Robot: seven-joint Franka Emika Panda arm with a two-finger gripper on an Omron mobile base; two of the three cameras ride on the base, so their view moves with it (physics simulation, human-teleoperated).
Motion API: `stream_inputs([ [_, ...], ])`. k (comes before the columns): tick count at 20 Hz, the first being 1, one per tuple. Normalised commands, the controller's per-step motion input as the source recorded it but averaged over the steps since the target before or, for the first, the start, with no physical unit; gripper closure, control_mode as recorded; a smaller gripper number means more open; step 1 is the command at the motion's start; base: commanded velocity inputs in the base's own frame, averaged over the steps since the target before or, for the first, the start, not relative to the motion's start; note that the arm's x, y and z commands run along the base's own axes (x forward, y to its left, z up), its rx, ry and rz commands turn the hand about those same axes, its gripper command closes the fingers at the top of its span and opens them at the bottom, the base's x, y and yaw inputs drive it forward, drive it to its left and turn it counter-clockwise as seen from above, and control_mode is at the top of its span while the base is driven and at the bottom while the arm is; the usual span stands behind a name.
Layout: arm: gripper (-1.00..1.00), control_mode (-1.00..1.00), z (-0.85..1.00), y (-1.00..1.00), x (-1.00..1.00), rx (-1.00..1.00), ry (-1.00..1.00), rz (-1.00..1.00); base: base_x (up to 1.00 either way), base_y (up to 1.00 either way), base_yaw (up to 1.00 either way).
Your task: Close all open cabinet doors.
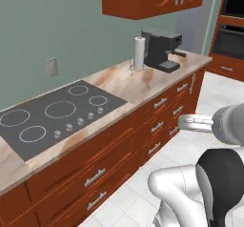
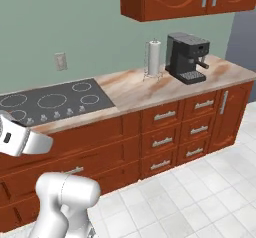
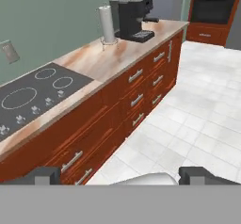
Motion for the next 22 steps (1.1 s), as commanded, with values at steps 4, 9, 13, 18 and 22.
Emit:
stream_inputs([
  [4, -1.00, 1.00, 0.00, 0.00, 0.00, 0.00, 0.00, 0.00, 0.37, -0.69, -0.43],
  [9, -1.00, 1.00, 0.00, 0.00, 0.00, 0.00, 0.00, 0.00, 0.41, -0.62, -0.44],
  [13, -1.00, 1.00, 0.00, 0.00, 0.00, 0.00, 0.00, 0.00, 0.45, -0.55, -0.47],
  [18, -1.00, 1.00, 0.00, 0.00, 0.00, 0.00, 0.00, 0.00, 0.50, -0.45, -0.49],
  [22, -1.00, 1.00, 0.00, 0.00, 0.00, 0.00, 0.00, 0.00, 0.55, -0.40, -0.50],
])
